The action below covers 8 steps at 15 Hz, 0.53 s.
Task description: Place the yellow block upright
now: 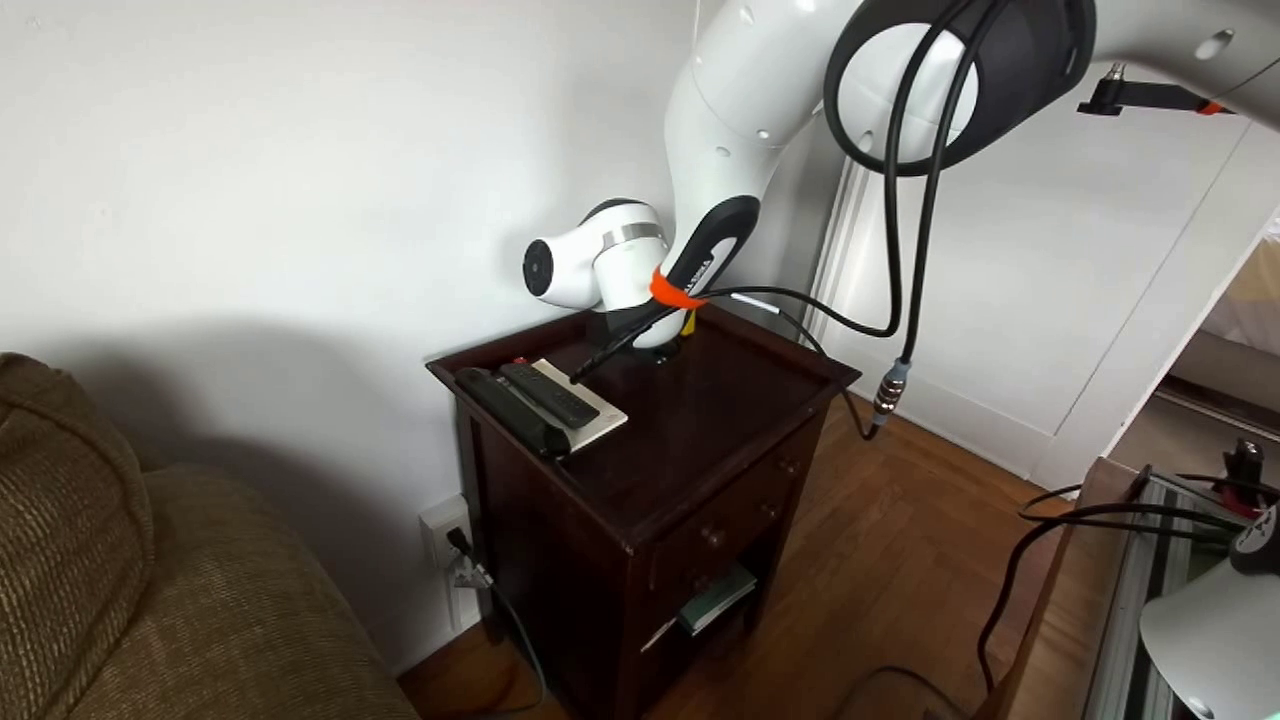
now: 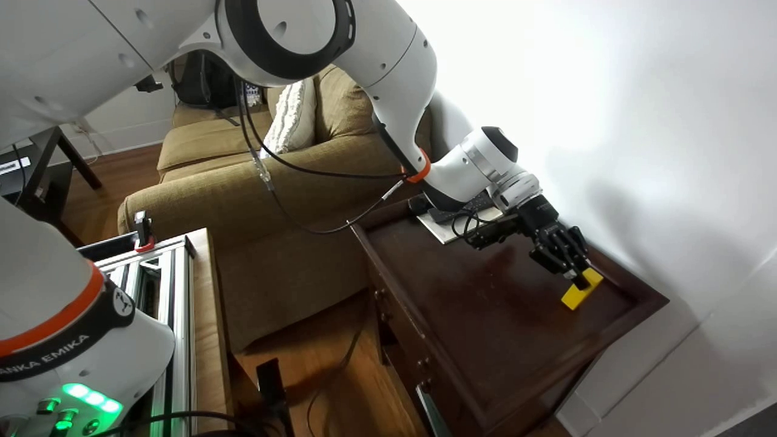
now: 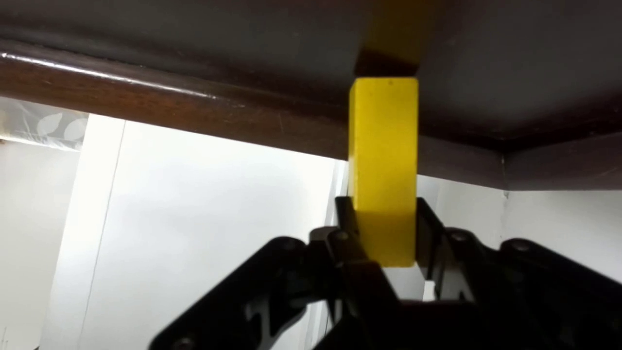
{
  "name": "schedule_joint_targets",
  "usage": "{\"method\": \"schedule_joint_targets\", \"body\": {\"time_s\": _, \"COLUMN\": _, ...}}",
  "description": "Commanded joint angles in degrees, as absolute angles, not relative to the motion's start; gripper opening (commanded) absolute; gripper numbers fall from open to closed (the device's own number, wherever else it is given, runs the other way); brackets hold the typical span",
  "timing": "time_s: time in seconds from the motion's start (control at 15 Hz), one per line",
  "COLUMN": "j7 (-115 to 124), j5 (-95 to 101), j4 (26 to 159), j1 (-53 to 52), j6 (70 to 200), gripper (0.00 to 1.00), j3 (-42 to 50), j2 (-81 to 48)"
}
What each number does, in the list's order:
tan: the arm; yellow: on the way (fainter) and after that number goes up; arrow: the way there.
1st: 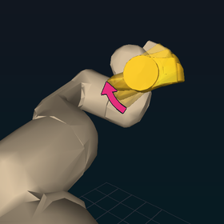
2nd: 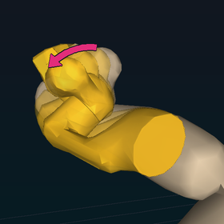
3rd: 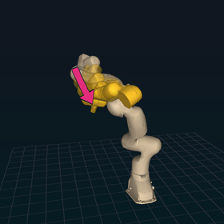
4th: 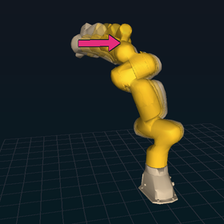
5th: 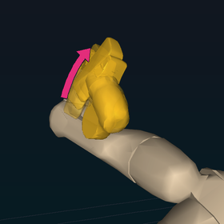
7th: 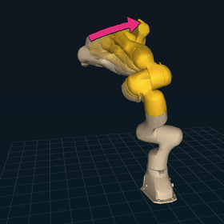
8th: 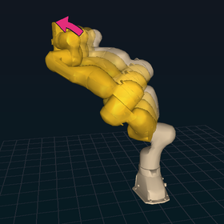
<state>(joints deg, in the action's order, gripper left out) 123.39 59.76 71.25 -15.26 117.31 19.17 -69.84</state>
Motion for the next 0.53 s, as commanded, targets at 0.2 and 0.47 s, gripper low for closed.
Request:
{"method": "schedule_joint_targets", "body": {"time_s": 0.2, "j7": 125.0, "j5": 62.2, "j4": 68.5, "j1": -13.9, "j6": 114.7, "gripper": 0.31, "j3": 17.2, "j2": -71.8}}
{"method": "schedule_joint_targets", "body": {"time_s": 0.47, "j7": 125.0, "j5": 62.3, "j4": 68.3, "j1": -13.7, "j6": 114.5, "gripper": 0.70, "j3": 16.9, "j2": -71.8}}
